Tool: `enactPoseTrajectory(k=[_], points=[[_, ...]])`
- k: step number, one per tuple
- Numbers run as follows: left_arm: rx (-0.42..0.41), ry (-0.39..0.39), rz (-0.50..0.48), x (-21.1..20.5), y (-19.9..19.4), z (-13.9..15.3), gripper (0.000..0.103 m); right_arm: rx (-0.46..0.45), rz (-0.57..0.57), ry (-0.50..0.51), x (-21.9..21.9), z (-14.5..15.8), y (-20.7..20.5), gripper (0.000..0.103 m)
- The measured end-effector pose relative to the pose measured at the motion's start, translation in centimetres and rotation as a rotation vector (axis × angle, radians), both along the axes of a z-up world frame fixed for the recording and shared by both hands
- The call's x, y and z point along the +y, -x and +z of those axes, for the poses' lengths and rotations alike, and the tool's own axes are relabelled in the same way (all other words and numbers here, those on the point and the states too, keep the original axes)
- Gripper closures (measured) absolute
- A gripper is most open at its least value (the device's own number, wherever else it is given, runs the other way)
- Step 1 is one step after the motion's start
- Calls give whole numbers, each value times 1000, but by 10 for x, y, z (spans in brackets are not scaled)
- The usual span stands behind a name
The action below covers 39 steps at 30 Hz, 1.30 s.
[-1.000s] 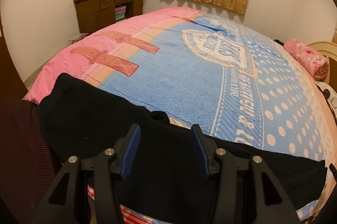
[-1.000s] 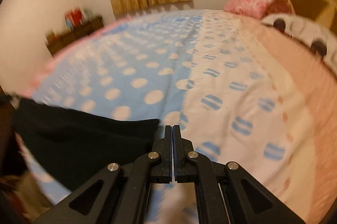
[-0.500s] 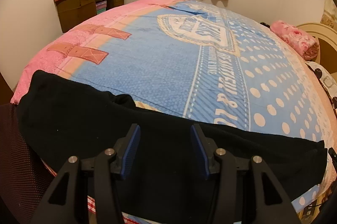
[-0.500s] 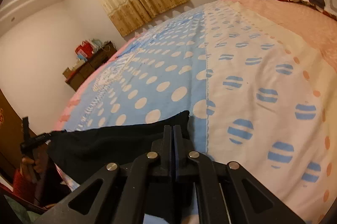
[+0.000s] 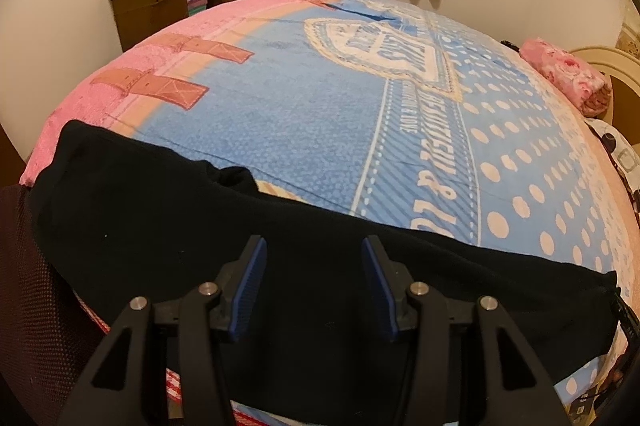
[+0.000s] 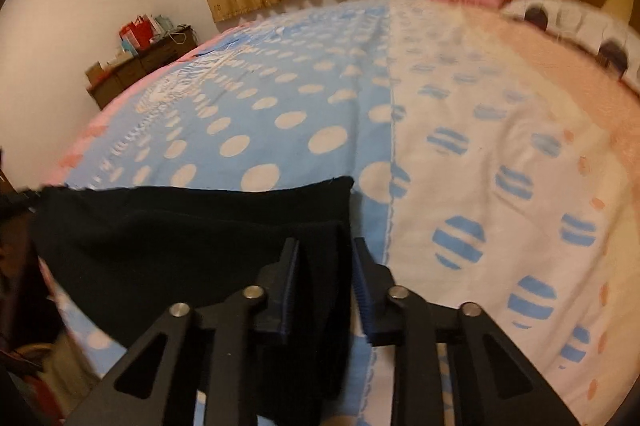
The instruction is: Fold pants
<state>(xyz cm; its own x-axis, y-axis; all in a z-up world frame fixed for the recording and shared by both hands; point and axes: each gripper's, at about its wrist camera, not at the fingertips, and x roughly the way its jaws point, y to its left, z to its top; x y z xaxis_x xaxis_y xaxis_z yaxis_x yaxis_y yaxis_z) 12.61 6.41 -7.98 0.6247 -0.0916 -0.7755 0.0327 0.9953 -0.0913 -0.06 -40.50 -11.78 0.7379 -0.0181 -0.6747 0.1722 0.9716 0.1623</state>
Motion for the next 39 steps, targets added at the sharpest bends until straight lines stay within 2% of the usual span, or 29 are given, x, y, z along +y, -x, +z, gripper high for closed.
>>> enactPoseTrajectory(k=[3, 5, 12, 19, 26, 28, 31, 32, 33, 36, 39], points=[[0, 3, 13, 3, -1, 0, 51, -12, 4, 84, 10, 6, 4, 90], [4, 10, 15, 4, -2, -1, 51, -16, 9, 148, 18, 12, 6, 90], [4, 3, 4, -1, -1, -1, 51, -49, -18, 221, 25, 22, 9, 90], [-13, -13, -3, -3, 0, 1, 51, -51, 12, 96, 11, 16, 8, 90], [-17, -32, 35, 9, -6, 6, 51, -17, 31, 100, 13, 13, -2, 93], [-35, -46, 65, 21, -7, 15, 50, -78, 23, 130, 14, 29, 0, 94], [-68, -70, 119, 38, -8, 25, 45, -199, -32, 136, 5, 58, 10, 94], [-81, -76, 140, 45, -8, 28, 43, -230, -84, 165, -1, 66, 14, 103], [-88, -78, 157, 50, -8, 30, 43, -237, -114, 173, -7, 67, 14, 103], [-87, -78, 189, 61, -9, 29, 43, -198, -177, 28, -46, 48, 13, 103], [-74, -101, 196, 64, -9, 22, 43, -145, -217, -20, -55, 25, 21, 102]])
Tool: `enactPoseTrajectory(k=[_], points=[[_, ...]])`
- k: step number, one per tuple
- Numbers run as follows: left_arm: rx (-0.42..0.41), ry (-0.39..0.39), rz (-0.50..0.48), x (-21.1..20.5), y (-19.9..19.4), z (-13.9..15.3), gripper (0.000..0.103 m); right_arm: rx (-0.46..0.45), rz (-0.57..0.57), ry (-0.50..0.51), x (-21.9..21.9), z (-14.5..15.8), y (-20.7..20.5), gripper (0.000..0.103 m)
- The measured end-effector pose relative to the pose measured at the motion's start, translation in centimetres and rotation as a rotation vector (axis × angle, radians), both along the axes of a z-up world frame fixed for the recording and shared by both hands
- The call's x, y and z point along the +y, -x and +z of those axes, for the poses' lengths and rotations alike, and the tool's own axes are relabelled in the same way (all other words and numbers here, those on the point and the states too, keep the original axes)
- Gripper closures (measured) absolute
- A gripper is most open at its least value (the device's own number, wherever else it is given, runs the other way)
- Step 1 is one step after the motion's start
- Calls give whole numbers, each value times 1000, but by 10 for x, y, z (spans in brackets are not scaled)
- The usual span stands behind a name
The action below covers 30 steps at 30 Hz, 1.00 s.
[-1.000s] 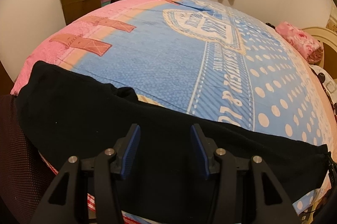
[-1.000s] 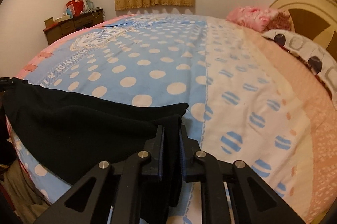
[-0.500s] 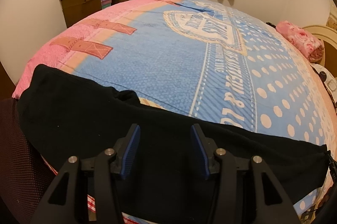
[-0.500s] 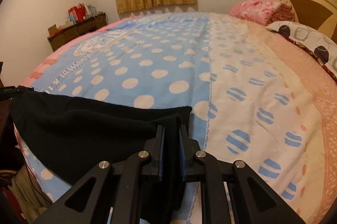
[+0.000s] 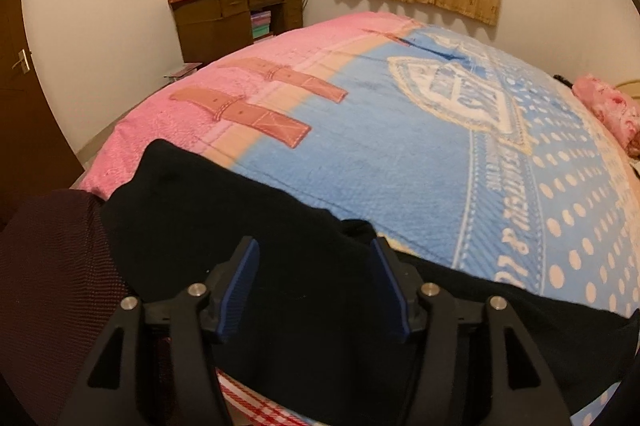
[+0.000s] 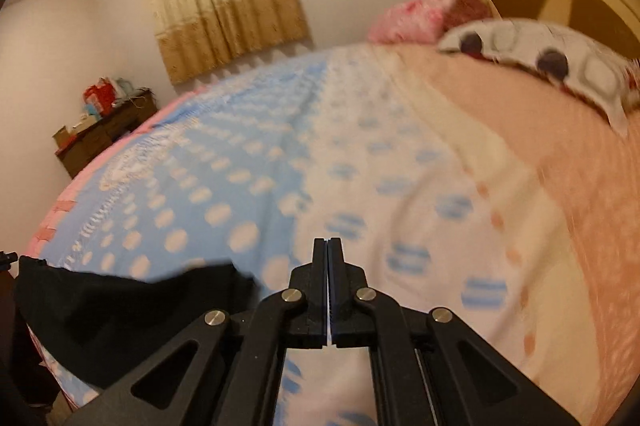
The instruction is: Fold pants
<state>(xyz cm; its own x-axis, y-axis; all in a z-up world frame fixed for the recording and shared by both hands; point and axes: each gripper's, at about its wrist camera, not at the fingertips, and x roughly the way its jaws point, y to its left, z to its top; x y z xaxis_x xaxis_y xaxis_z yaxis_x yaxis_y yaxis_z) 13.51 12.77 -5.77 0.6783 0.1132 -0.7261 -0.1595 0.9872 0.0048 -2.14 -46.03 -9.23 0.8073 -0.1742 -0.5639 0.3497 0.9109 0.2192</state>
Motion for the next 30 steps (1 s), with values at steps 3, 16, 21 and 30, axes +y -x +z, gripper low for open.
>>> enactPoseTrajectory(k=[3, 16, 21, 30], points=[[33, -8, -5, -3, -4, -13, 43, -56, 55, -19, 21, 9, 5, 102], [55, -22, 108, 61, 17, -35, 42, -60, 865, -482, 243, 37, -159, 35], [53, -6, 118, 81, 16, -44, 42, 65, 1051, -757, 342, 22, -247, 39], [105, 14, 85, 88, 10, -73, 42, 350, 983, -1049, 457, -58, -346, 39]])
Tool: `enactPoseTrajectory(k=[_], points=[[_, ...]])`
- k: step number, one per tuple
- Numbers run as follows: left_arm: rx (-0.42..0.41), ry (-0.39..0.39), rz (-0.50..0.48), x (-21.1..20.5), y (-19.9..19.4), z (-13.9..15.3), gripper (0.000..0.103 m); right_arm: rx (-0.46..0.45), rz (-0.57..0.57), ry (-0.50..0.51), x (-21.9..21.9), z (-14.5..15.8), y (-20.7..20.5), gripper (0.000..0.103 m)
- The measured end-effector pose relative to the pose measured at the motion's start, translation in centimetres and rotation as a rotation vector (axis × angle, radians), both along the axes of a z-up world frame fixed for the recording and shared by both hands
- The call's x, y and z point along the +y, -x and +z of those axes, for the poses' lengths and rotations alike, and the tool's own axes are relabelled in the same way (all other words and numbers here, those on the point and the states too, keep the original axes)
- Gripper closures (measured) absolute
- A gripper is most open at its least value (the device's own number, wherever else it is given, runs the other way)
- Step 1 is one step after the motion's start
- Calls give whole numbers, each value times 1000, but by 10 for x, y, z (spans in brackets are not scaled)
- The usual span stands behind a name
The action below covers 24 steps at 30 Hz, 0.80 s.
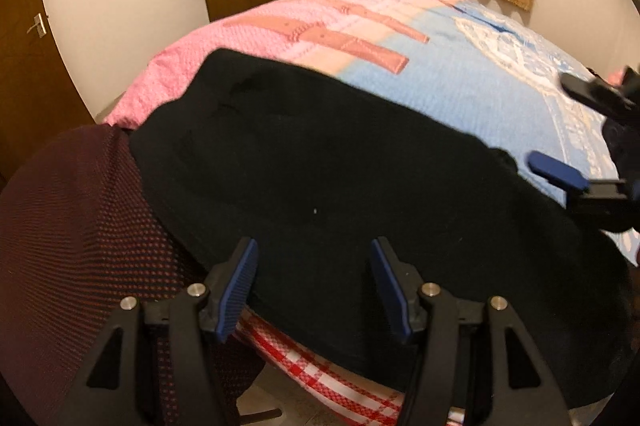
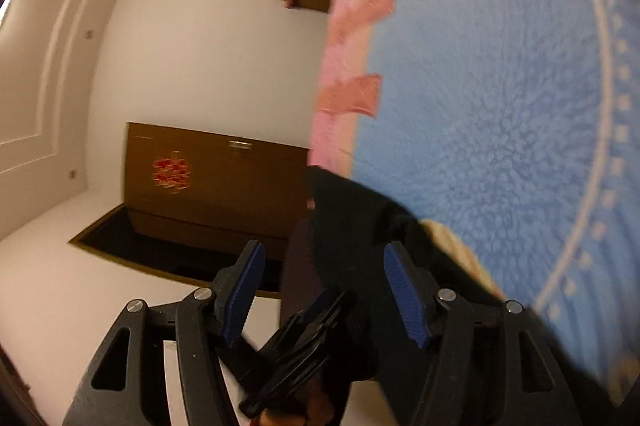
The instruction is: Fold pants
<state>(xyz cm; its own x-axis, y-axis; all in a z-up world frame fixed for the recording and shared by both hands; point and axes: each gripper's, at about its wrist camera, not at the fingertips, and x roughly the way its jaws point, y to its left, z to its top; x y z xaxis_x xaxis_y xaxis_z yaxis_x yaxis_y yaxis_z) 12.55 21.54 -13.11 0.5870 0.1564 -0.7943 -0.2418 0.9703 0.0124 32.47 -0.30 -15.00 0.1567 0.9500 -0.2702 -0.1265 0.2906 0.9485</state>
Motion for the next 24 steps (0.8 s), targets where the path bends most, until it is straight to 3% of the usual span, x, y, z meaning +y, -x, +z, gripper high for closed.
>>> enactPoseTrajectory(k=[4, 9, 13, 16, 21, 24], points=[[30, 38, 5, 2, -2, -14, 42, 13, 21, 60, 19, -2, -11, 39], [18, 25, 4, -1, -2, -13, 39, 68, 70, 165, 33, -3, -11, 39], [18, 31, 6, -1, -2, -13, 39, 59, 137, 267, 57, -3, -16, 39], [18, 43, 9, 1, -3, -12, 39, 64, 157, 252, 72, -6, -25, 39], [18, 56, 14, 5, -3, -13, 39, 27, 106, 203, 70, -3, -36, 39], [18, 47, 13, 7, -1, -14, 37, -100, 80, 264, 70, 14, -40, 39]])
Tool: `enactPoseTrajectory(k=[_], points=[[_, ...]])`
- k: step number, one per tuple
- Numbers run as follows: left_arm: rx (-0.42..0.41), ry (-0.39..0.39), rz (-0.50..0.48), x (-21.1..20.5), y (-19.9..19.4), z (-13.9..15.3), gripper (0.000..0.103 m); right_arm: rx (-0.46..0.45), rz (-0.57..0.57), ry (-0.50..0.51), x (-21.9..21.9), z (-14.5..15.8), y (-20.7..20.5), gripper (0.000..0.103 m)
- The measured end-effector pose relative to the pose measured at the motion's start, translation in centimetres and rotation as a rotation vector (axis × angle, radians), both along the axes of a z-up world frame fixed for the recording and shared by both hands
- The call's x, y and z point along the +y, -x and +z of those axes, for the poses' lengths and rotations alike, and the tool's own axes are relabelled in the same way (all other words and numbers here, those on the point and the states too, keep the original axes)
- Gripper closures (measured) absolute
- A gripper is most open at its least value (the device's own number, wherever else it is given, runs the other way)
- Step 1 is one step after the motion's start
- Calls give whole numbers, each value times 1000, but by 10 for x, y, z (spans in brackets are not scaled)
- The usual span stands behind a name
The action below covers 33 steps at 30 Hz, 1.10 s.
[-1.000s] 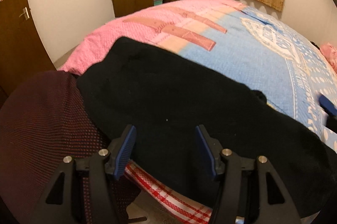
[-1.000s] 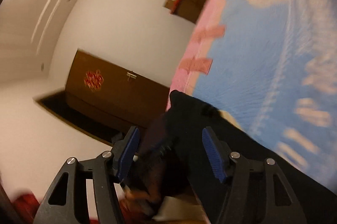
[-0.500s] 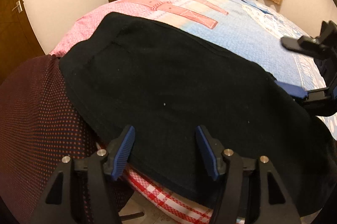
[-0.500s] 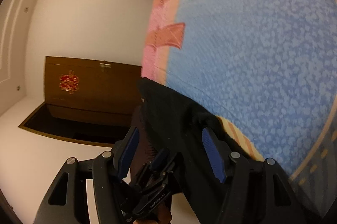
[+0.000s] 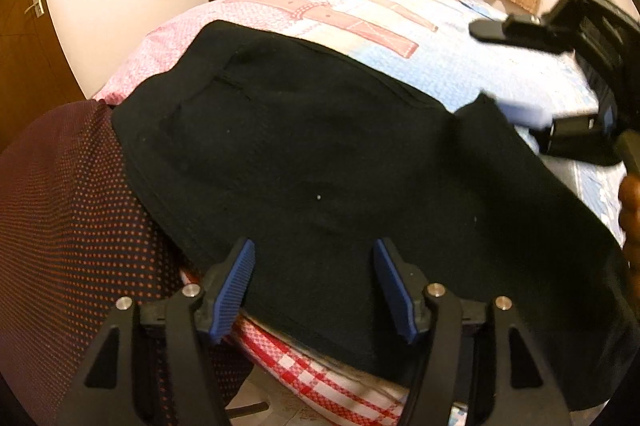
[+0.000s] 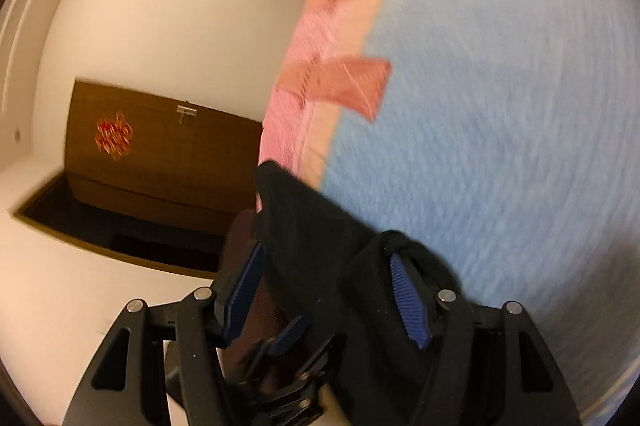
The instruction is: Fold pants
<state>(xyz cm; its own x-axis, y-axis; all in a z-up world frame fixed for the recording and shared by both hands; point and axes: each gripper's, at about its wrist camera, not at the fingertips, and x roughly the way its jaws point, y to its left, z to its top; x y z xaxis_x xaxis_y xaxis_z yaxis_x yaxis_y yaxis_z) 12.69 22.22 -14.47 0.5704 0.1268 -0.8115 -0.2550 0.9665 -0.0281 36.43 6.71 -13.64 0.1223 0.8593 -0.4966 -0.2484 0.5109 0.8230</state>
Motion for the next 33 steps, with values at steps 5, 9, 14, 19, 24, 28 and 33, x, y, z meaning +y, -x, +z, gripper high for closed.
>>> enactPoseTrajectory(k=[5, 9, 14, 19, 24, 28, 33], points=[[11, -22, 6, -5, -4, -1, 36, -175, -51, 69, 1, 19, -24, 51], [-9, -31, 10, -4, -3, 4, 36, -233, -63, 118, -24, 34, -21, 50], [-43, 11, 5, -1, -2, 7, 36, -431, -65, 271, -86, 68, 38, 51], [-77, -10, -72, -32, -10, 17, 36, -552, -19, 547, -133, 59, 103, 51], [-83, -51, -144, -59, -29, 27, 36, -546, -1, 550, -146, 39, 129, 51], [-91, -76, -161, -69, -40, 34, 36, -577, 19, 579, -145, 32, 145, 74], [-87, -83, -164, -73, -54, 32, 36, -548, 58, 648, -146, 15, 154, 84]])
